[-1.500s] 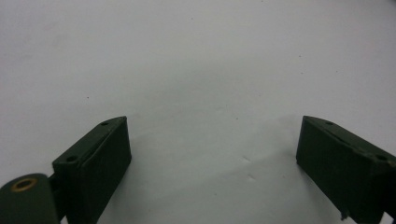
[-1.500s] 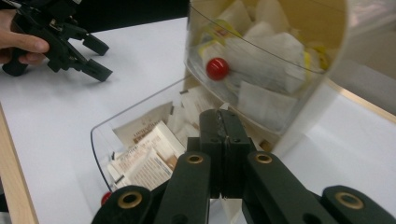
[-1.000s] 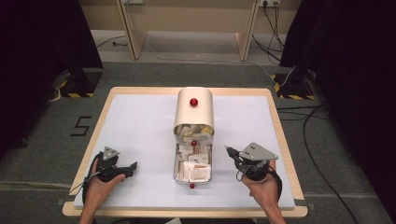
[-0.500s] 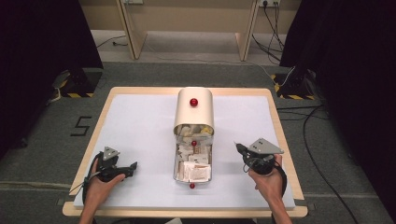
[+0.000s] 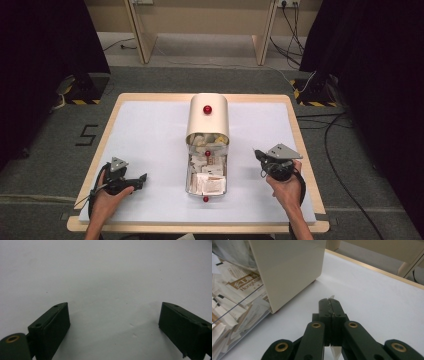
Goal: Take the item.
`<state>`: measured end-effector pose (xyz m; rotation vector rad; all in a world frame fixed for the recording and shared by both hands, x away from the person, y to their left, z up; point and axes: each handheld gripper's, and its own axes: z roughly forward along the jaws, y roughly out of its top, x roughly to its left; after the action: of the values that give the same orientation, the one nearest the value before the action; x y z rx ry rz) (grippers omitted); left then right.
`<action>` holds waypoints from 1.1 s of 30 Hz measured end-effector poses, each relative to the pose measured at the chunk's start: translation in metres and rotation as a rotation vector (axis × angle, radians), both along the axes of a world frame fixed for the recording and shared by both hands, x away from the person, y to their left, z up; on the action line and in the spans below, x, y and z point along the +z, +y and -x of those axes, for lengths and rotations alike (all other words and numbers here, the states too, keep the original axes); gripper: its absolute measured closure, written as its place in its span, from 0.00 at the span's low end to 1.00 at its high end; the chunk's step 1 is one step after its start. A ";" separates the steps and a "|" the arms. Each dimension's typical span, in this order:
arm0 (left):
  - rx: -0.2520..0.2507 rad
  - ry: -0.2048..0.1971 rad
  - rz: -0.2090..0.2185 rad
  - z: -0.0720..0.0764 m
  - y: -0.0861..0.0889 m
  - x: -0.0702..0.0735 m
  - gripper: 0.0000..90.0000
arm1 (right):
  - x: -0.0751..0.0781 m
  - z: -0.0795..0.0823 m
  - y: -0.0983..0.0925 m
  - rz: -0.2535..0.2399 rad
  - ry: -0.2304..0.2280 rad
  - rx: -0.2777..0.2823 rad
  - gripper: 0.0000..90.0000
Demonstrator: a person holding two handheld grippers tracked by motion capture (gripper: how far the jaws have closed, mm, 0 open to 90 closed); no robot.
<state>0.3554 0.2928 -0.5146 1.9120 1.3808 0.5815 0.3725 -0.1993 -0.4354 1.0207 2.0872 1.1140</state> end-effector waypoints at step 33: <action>-0.001 0.000 -0.006 0.000 0.000 0.000 0.10 | -0.022 -0.049 0.011 -0.009 0.045 -0.021 1.00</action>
<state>0.3554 0.2924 -0.5146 1.9170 1.3801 0.5857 0.4216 -0.1888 -0.4577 1.0787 2.1032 1.1006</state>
